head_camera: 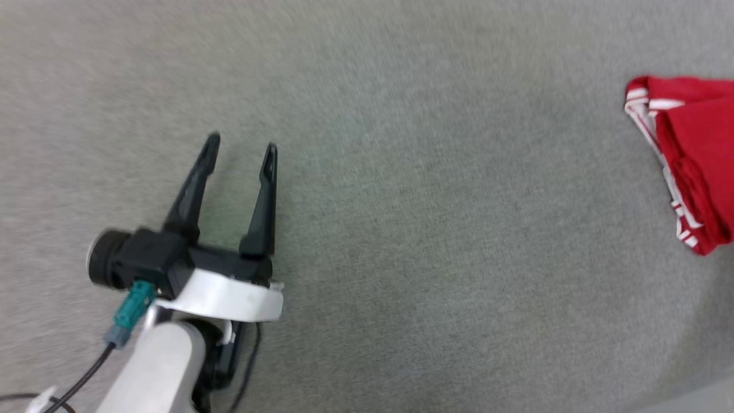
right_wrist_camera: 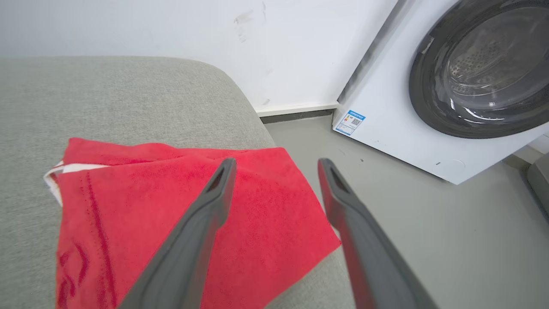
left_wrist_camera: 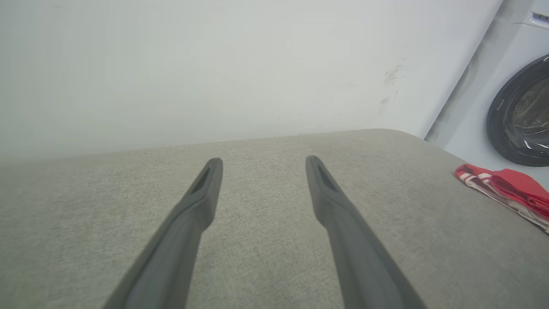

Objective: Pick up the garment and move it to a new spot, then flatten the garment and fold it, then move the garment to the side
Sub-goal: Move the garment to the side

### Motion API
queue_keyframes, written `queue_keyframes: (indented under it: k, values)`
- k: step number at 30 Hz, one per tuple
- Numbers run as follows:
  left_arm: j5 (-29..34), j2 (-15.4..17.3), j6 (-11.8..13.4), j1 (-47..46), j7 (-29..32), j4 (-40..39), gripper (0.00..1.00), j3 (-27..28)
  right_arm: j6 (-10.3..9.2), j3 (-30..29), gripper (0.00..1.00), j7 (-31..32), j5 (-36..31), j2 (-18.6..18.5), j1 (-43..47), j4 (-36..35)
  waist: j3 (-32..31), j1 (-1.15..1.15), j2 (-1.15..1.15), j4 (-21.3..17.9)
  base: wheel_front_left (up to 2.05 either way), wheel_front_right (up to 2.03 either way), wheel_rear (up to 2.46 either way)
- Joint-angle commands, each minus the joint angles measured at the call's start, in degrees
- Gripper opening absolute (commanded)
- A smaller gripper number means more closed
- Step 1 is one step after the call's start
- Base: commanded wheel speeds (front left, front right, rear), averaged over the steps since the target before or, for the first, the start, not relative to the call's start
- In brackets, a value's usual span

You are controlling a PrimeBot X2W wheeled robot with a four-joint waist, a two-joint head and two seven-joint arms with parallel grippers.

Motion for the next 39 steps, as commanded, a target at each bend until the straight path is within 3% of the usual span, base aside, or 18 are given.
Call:
queue_keyframes:
  k: [1, 9, 15, 19, 30, 39]
  values:
    - [-0.8, -0.8, 0.38, 1.96, -0.68, 1.13, 1.0, -0.04, -0.06, 0.93, 1.0, -1.18, 0.78, 1.0, 2.82, -0.71, -7.68, 0.0, 0.0, 4.13, 0.0, 0.0, 0.0]
    - [-3.58, -3.08, 1.71, 8.55, -2.16, 5.86, 1.0, 0.77, -0.06, 5.19, 1.0, -1.85, 2.13, 7.22, 15.11, -7.75, -16.39, 0.0, 0.0, 12.01, 0.0, 0.0, 0.0]
    - [-4.43, -2.96, 2.79, 13.24, -2.76, 8.46, 1.0, 2.18, -0.06, 8.85, 1.0, 0.35, -0.65, 15.37, 23.55, -19.19, -21.27, 0.0, 0.0, 16.38, 0.0, 0.0, 0.0]
    - [-4.13, -1.93, 3.33, 15.85, -2.94, 9.65, 1.0, 3.2, -0.06, 11.42, 1.0, 1.91, -1.31, 18.52, 28.0, -26.85, -23.9, 0.0, 0.0, 18.07, 0.0, 0.0, 0.0]
    - [-4.43, -0.66, 3.55, 22.28, -3.08, 11.43, 1.0, 2.99, -0.06, 15.82, 1.0, 7.04, -1.17, 20.84, 42.38, -42.39, -29.91, 0.0, 0.0, 17.07, 0.0, 0.0, 0.0]
    - [-4.51, -1.1, 2.11, 22.91, -3.34, 12.66, 1.0, 3.68, -0.06, 17.46, 1.0, 9.42, -0.03, 21.07, 45.43, -47.22, -30.49, 0.0, 0.0, 15.8, 0.0, 0.0, 0.0]
